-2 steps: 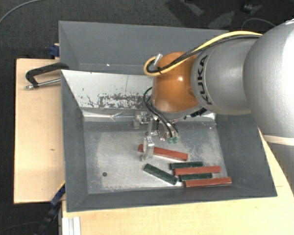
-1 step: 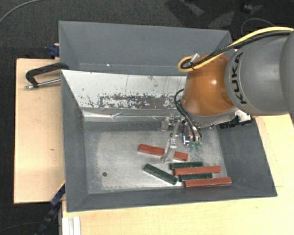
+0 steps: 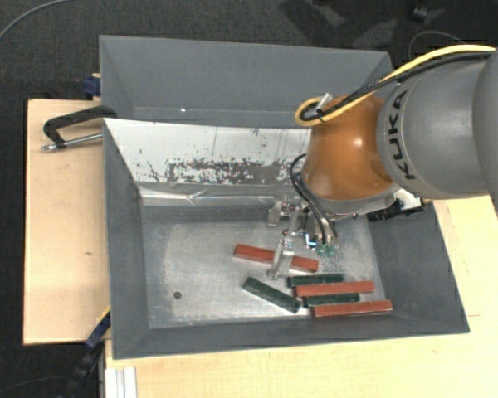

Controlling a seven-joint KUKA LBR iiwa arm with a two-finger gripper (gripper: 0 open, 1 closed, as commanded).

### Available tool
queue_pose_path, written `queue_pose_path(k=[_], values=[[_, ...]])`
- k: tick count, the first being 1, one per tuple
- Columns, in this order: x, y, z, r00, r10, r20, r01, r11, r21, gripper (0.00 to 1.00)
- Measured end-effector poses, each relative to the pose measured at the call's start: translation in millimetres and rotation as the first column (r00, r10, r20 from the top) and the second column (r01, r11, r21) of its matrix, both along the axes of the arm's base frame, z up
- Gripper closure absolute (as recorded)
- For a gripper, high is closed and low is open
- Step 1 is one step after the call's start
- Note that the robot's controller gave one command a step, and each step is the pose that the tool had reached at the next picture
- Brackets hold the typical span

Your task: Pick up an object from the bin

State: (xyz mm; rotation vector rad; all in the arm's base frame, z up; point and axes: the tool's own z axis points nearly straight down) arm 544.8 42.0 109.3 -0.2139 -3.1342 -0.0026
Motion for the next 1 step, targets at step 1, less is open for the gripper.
queue_pose_path(k=[1], values=[[-4.0, 10.8, -39.2, 0.977, -0.213, -0.003, 0.213, 0.977, -0.001, 0.0]])
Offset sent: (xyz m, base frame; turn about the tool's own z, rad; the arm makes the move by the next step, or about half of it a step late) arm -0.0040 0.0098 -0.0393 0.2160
